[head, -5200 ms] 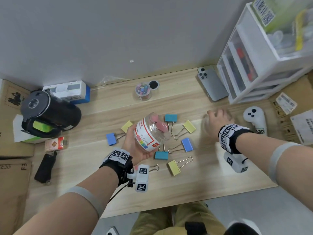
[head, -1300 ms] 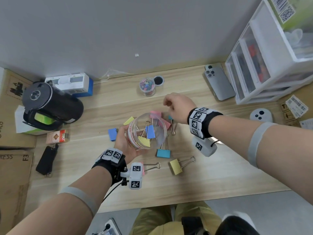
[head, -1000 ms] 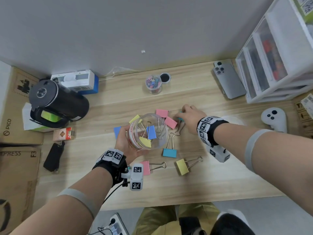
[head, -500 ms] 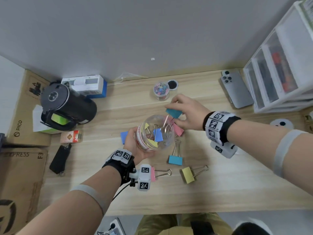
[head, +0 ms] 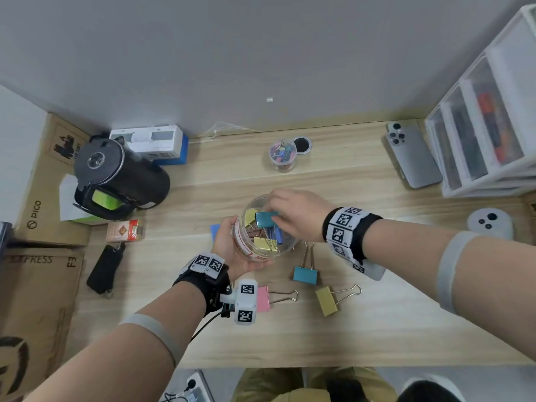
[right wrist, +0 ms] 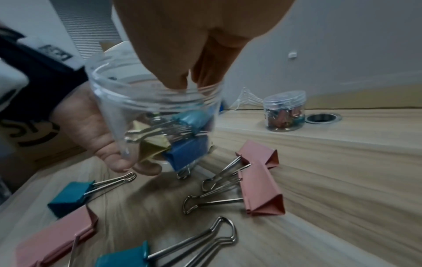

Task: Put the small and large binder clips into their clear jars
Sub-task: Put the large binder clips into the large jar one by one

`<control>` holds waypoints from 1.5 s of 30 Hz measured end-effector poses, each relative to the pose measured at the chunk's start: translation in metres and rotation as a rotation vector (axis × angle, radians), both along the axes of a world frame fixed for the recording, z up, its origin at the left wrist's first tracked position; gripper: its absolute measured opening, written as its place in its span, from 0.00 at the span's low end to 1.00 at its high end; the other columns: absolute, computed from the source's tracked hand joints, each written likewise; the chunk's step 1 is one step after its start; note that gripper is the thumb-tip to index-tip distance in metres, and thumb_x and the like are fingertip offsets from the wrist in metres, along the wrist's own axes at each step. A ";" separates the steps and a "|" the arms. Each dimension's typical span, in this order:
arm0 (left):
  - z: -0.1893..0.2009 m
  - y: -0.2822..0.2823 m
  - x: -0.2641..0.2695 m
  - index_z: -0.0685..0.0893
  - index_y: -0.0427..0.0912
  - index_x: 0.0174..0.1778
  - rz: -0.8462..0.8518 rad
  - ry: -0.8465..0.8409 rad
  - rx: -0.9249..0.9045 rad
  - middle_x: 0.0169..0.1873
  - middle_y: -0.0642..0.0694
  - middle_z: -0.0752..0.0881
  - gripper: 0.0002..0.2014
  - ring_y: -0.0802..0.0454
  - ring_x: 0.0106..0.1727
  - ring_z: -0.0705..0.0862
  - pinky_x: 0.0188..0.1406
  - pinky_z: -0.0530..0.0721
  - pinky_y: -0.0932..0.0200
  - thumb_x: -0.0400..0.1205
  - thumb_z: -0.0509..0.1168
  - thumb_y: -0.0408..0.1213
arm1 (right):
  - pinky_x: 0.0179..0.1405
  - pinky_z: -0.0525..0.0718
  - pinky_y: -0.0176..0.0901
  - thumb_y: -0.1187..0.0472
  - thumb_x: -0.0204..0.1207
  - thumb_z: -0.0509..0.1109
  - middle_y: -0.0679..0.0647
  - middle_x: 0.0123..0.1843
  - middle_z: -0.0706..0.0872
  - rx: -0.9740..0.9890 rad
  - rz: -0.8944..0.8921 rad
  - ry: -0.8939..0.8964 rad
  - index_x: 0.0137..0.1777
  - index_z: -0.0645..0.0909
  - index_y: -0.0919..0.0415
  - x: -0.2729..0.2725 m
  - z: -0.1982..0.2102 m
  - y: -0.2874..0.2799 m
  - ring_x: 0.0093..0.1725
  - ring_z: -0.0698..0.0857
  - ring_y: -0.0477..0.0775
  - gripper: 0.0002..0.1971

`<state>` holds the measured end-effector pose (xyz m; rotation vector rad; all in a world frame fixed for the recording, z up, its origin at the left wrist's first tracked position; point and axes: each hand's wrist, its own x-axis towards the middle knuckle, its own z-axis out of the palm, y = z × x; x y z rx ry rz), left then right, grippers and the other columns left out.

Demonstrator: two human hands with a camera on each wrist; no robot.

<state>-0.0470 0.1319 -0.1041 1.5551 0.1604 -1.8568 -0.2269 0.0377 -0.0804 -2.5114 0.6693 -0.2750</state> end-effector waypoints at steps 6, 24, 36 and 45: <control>-0.006 0.010 0.014 0.84 0.39 0.74 0.023 0.001 0.028 0.69 0.31 0.85 0.36 0.28 0.65 0.84 0.61 0.85 0.34 0.78 0.57 0.60 | 0.55 0.80 0.49 0.66 0.79 0.61 0.53 0.63 0.80 0.230 -0.439 0.026 0.68 0.74 0.59 -0.019 -0.004 -0.023 0.53 0.81 0.52 0.17; -0.006 0.023 0.027 0.85 0.36 0.73 0.029 0.028 0.033 0.69 0.32 0.86 0.37 0.29 0.60 0.86 0.56 0.87 0.37 0.77 0.59 0.62 | 0.57 0.81 0.52 0.55 0.69 0.76 0.55 0.59 0.77 0.334 -0.324 0.495 0.70 0.72 0.53 -0.038 -0.053 -0.014 0.58 0.80 0.59 0.28; 0.003 0.014 0.013 0.86 0.37 0.69 -0.003 -0.018 0.053 0.65 0.32 0.88 0.35 0.30 0.55 0.88 0.52 0.88 0.37 0.78 0.58 0.61 | 0.56 0.78 0.39 0.65 0.73 0.73 0.51 0.56 0.86 0.109 -0.058 -0.105 0.61 0.81 0.59 -0.008 0.019 -0.012 0.53 0.81 0.48 0.16; 0.005 0.016 0.005 0.87 0.36 0.62 -0.130 -0.042 0.046 0.55 0.32 0.91 0.34 0.30 0.51 0.90 0.54 0.87 0.33 0.82 0.55 0.64 | 0.50 0.87 0.61 0.73 0.72 0.71 0.54 0.59 0.89 -0.002 0.193 -0.066 0.59 0.86 0.60 0.031 -0.007 0.027 0.62 0.83 0.64 0.17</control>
